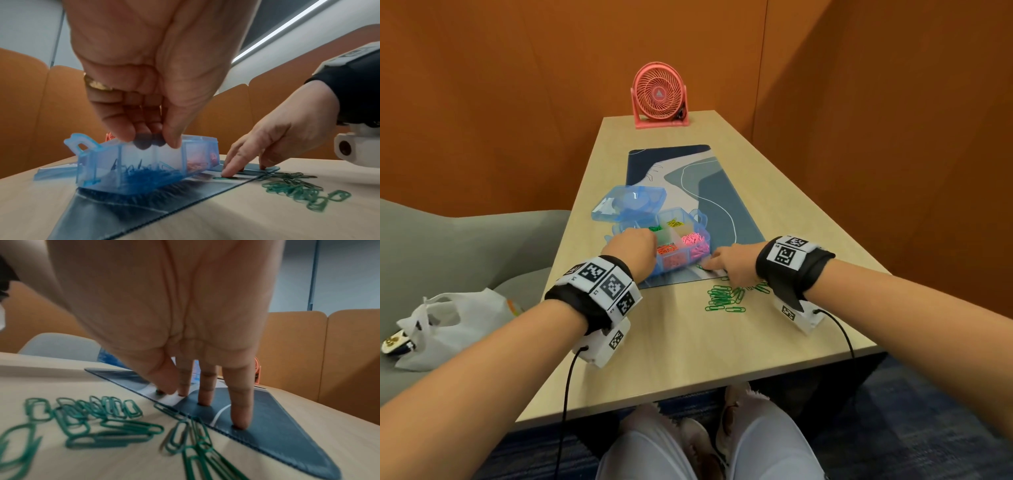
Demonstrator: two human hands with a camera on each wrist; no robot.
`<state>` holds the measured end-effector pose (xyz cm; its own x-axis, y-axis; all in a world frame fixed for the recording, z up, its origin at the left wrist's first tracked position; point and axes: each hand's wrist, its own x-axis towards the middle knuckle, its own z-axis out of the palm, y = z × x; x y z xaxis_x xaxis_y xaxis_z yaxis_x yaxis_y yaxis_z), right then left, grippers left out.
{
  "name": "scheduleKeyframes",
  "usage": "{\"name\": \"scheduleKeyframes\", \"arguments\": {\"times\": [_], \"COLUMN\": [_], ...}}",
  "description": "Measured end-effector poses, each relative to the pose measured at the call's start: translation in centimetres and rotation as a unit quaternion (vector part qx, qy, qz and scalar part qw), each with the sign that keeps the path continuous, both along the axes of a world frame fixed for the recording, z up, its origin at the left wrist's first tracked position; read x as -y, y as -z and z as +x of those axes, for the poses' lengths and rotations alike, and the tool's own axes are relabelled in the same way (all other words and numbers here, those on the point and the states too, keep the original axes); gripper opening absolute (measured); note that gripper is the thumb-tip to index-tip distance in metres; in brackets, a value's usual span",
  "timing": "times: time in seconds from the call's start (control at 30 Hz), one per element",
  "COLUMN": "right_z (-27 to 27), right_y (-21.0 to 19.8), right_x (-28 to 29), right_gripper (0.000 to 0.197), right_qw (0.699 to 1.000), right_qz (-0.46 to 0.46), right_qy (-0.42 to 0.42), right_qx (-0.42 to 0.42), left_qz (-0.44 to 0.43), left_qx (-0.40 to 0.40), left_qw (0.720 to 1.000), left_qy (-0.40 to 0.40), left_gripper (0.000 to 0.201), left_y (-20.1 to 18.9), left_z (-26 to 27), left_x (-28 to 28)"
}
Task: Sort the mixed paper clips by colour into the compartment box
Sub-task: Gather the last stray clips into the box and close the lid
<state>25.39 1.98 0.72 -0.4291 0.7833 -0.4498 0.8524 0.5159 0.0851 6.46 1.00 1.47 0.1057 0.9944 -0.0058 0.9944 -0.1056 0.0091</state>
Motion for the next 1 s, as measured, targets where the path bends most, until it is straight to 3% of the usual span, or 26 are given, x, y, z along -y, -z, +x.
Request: {"name": "scheduleKeyframes", "arguments": {"times": [0.17, 0.27, 0.4, 0.47, 0.53, 0.73, 0.9, 1.0], "right_z": [1.4, 3.1, 4.7, 4.6, 3.9, 3.2, 3.9, 3.3], "right_y": [-0.4, -0.7, -1.1, -0.8, -0.2, -0.4, 0.3, 0.9], "right_x": [0.7, 1.0, 1.0, 1.8, 2.8, 3.6, 2.6, 2.6], "right_gripper": [0.069, 0.073, 0.039, 0.032, 0.036, 0.044, 0.078, 0.057], "right_qw": [0.999, 0.999, 0.999, 0.999, 0.999, 0.996, 0.992, 0.988], "right_qz": [-0.038, -0.045, 0.009, 0.018, -0.004, -0.007, -0.017, -0.014], "right_qy": [-0.034, -0.007, 0.041, 0.046, 0.042, 0.04, 0.107, 0.103], "right_qx": [0.01, -0.02, -0.032, -0.023, -0.02, -0.076, -0.056, -0.116], "left_qz": [-0.006, -0.014, 0.015, 0.008, -0.032, -0.127, -0.129, -0.124], "left_qx": [0.006, 0.009, 0.034, 0.075, 0.1, 0.034, 0.043, 0.049], "left_qw": [1.0, 1.0, 0.999, 0.995, 0.989, 0.975, 0.971, 0.969], "left_qy": [0.014, 0.013, 0.04, 0.072, 0.104, 0.18, 0.195, 0.209], "left_gripper": [0.018, 0.018, 0.016, 0.009, 0.013, 0.055, 0.057, 0.047], "left_y": [0.4, 0.8, 0.4, 0.1, 0.2, 2.1, 2.7, 2.5], "left_z": [0.1, 0.1, 0.8, 1.8, 2.9, 6.1, 7.2, 7.4], "left_x": [0.0, 0.4, 1.3, 1.9, 2.5, 3.6, 3.1, 2.9]}}
